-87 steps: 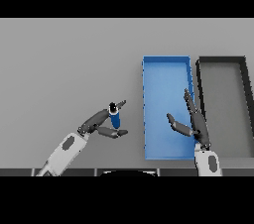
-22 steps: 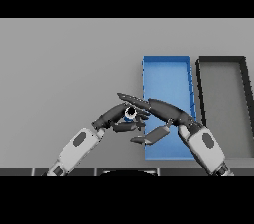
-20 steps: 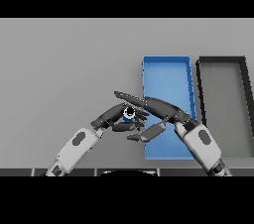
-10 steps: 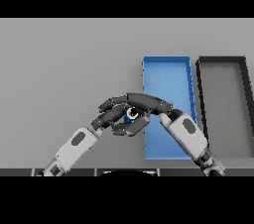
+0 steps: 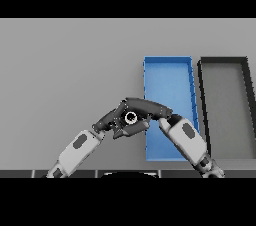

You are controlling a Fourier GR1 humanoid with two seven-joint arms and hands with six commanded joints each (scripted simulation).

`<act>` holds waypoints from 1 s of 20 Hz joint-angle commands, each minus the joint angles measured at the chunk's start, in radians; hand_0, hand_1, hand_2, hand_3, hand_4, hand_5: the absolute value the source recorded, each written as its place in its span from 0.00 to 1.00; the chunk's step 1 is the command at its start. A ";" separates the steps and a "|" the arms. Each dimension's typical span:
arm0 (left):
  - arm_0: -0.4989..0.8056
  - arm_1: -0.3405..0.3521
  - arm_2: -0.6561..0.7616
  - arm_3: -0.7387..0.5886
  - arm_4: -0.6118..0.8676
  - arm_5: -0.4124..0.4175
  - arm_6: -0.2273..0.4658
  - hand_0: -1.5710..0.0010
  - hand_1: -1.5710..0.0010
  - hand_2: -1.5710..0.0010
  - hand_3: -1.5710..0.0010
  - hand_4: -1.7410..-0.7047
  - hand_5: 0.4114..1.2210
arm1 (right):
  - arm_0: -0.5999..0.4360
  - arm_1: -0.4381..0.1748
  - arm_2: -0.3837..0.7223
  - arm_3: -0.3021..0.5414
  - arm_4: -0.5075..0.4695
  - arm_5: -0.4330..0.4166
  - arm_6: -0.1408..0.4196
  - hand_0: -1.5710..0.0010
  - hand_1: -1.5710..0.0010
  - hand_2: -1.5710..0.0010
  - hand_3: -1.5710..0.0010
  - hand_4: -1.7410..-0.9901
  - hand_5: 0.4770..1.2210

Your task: Pick up the blue pipe and place it into the blue bin.

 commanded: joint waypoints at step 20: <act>-0.030 0.039 -0.004 0.038 -0.124 -0.044 0.062 0.96 0.96 0.96 0.99 0.88 0.34 | 0.067 0.130 -0.054 -0.048 0.060 0.069 0.015 0.00 0.00 0.00 0.00 0.34 1.00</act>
